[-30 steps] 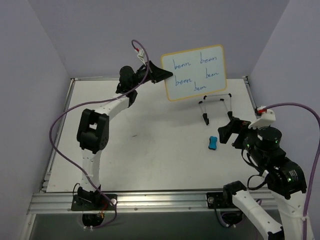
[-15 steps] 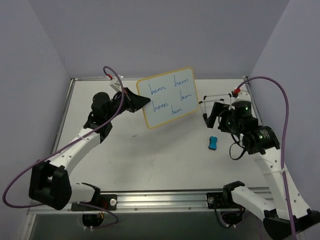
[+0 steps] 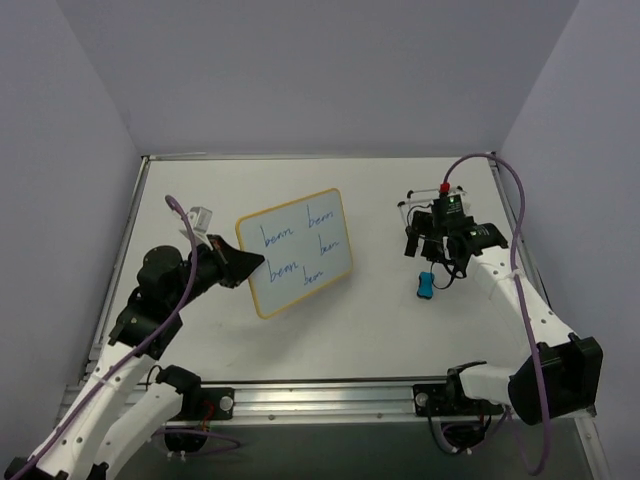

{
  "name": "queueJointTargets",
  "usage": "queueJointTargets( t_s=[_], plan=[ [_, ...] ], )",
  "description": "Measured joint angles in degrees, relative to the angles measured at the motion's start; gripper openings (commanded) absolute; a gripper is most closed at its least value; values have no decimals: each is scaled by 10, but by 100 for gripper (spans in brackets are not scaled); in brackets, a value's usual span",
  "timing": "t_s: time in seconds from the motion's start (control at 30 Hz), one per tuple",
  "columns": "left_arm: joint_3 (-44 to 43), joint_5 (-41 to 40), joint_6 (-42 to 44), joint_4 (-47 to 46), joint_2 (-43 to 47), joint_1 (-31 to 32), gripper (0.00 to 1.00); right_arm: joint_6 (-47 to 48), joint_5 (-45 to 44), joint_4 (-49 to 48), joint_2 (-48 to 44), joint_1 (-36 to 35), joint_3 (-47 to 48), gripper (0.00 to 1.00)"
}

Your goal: Erase the whiteboard

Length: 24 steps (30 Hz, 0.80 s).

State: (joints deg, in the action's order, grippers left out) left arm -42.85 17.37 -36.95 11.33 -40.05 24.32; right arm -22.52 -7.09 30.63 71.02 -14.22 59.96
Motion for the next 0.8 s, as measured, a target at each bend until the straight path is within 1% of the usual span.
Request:
queueJointTargets(
  t_s=[0.03,0.1,0.2,0.27,0.4,0.43,0.53,0.6,0.7,0.73,0.8],
  plan=[
    [8,-2,3,25,17,0,2,0,-3,-4,8,7,-10,76],
    [21,-6,10,76,47,0,2,0,-4,-9,24,21,-28,74],
    [30,-7,15,143,75,1,2,-1,-1,-26,49,35,-55,69],
    [35,-6,16,165,85,2,2,-2,3,-43,58,40,-78,67],
    [46,-4,12,178,96,9,2,-2,12,-58,78,42,-93,62],
    [46,-4,12,179,96,13,2,-1,16,-66,87,44,-93,59],
    [46,-11,12,181,97,28,2,2,21,-83,125,50,-93,55],
    [46,-18,12,182,100,39,2,5,21,-88,155,54,-93,55],
    [46,-29,12,187,110,56,2,15,26,-94,188,56,-93,50],
    [46,-33,12,189,114,60,2,18,28,-96,193,56,-93,46],
    [46,-40,12,194,121,68,2,24,31,-98,198,56,-93,46]
  ],
)
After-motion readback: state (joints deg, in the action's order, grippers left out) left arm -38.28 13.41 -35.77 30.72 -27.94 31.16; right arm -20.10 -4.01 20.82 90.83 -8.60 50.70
